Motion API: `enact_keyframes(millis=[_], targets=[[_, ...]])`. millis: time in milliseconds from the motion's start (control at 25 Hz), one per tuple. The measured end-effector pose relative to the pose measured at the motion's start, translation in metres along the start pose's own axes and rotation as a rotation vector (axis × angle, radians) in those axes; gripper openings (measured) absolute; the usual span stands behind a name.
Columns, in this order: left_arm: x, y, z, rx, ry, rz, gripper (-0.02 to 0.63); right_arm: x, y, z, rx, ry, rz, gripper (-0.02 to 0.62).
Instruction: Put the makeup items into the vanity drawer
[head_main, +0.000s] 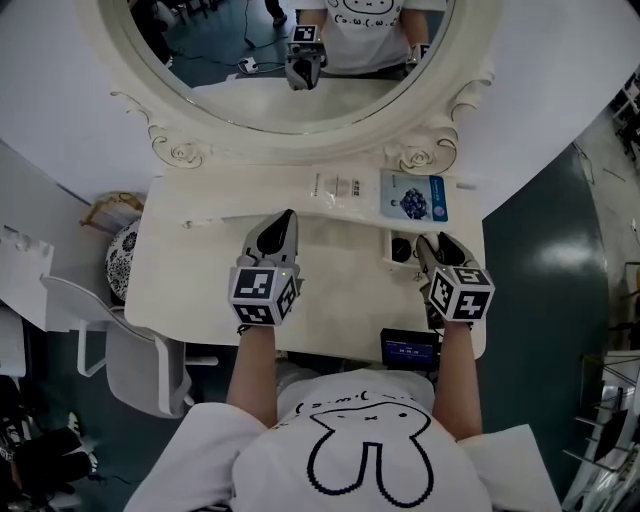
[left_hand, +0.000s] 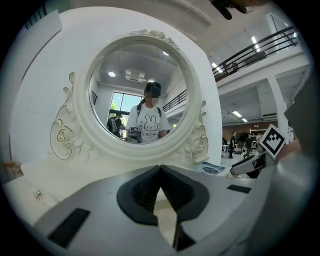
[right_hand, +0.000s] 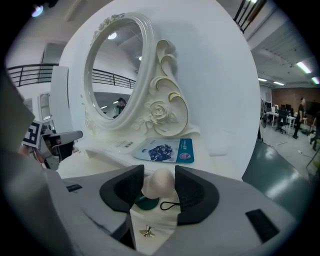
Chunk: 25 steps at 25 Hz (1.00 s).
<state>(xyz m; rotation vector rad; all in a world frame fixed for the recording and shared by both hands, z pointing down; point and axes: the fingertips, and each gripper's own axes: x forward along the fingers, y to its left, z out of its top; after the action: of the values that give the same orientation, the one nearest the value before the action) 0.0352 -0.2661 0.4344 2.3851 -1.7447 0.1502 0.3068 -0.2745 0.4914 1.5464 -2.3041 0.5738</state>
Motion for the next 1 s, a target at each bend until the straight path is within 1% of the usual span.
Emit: enact_keyframes(millis=[80, 200, 360, 400, 440, 480, 560, 800, 1000], targets=[[-0.001, 0.001, -0.003, 0.006, 0.011, 0.002, 0.021, 0.004, 0.0, -0.003, -0.009, 0.003, -0.008, 0.195], [-0.003, 0.005, -0.005, 0.01, 0.022, 0.01, 0.021, 0.006, 0.004, -0.003, -0.006, 0.0, 0.009, 0.195], [-0.006, 0.009, -0.004, 0.015, 0.026, 0.021, 0.021, 0.004, 0.005, 0.005, 0.006, -0.04, 0.01, 0.187], [-0.007, 0.009, -0.004, 0.016, 0.027, 0.024, 0.021, 0.003, 0.005, 0.008, 0.002, -0.058, 0.014, 0.166], [-0.007, 0.009, -0.004, 0.018, 0.028, 0.026, 0.021, 0.0, 0.005, 0.013, -0.003, -0.079, 0.018, 0.123], [-0.008, 0.008, -0.005, 0.018, 0.029, 0.028, 0.021, -0.003, 0.006, 0.017, -0.008, -0.102, 0.025, -0.003], [-0.01, 0.007, -0.007, 0.016, 0.03, 0.035, 0.021, -0.007, 0.007, 0.024, -0.004, -0.135, 0.048, -0.003], [-0.014, -0.002, -0.011, 0.006, 0.02, 0.044, 0.021, -0.012, 0.006, 0.033, -0.007, -0.166, 0.088, -0.006], [-0.018, -0.007, -0.008, 0.012, 0.011, 0.018, 0.021, -0.022, 0.011, 0.035, -0.039, -0.167, 0.077, -0.006]])
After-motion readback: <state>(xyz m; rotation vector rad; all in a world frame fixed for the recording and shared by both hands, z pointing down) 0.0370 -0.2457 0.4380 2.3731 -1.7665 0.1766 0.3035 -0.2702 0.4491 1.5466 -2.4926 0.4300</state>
